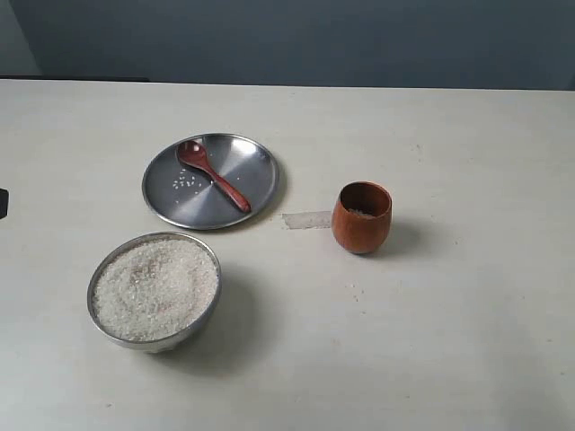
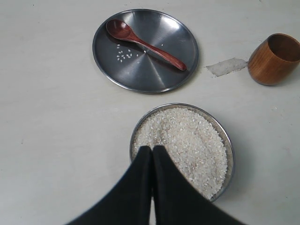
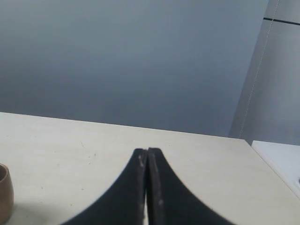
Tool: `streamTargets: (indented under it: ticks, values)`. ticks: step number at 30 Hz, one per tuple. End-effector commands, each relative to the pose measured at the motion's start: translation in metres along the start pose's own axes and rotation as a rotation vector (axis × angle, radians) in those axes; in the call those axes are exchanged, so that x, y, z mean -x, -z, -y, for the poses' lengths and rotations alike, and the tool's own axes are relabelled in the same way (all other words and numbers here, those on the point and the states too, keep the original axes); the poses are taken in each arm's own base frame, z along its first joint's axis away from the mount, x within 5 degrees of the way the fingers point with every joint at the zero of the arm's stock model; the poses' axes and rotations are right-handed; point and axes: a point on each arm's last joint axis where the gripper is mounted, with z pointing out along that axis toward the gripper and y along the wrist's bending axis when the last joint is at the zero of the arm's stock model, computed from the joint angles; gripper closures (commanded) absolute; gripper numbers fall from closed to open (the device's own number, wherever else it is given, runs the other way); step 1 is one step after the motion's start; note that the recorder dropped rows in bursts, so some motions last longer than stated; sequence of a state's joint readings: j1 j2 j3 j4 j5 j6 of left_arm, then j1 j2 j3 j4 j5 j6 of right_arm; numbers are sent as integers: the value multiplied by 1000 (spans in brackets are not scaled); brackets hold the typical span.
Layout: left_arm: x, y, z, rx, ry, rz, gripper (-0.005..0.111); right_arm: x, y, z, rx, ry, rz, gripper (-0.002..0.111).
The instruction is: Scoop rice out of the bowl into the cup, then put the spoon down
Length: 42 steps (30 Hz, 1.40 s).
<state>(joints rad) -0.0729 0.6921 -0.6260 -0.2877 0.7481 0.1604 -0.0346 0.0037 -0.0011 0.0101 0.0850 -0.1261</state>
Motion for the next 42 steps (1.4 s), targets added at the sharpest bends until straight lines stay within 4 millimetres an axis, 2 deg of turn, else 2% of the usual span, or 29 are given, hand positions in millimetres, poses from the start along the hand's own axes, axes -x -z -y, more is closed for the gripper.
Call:
streamTargets:
  ticks: [1, 12, 19, 25, 37, 42]
  values:
    - [2, 1, 0, 1, -6, 11, 106, 8, 2, 1, -7, -8, 22, 108]
    - [2, 1, 0, 1, -6, 11, 106, 3, 2, 1, 1, -10, -37, 108]
    - [2, 1, 0, 1, -6, 11, 106, 4, 2, 1, -7, -113, -48, 108]
    - [2, 1, 0, 1, -6, 11, 106, 3, 2, 1, -10, -93, -65, 108]
    - [2, 1, 0, 1, -6, 11, 106, -13, 5, 0, -4, -84, -240, 108]
    - [2, 1, 0, 1, -6, 11, 106, -13, 5, 0, -2, -91, -243, 108]
